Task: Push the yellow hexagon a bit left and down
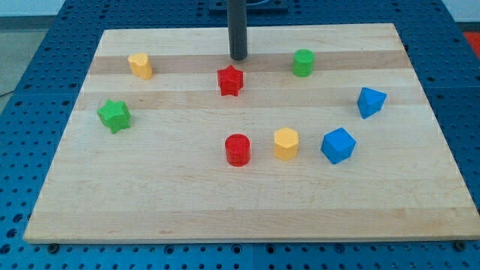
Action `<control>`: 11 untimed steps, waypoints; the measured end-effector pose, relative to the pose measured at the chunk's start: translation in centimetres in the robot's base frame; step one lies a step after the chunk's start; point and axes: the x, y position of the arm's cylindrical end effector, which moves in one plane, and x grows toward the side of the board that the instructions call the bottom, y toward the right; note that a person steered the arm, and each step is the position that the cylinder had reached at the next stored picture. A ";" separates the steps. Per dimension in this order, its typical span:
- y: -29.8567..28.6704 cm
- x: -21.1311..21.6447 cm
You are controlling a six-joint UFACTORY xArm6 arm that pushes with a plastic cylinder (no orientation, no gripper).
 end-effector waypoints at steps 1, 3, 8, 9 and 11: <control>0.0 0.0; -0.5 0.3; 11.3 16.7; 10.7 19.4; 8.0 20.8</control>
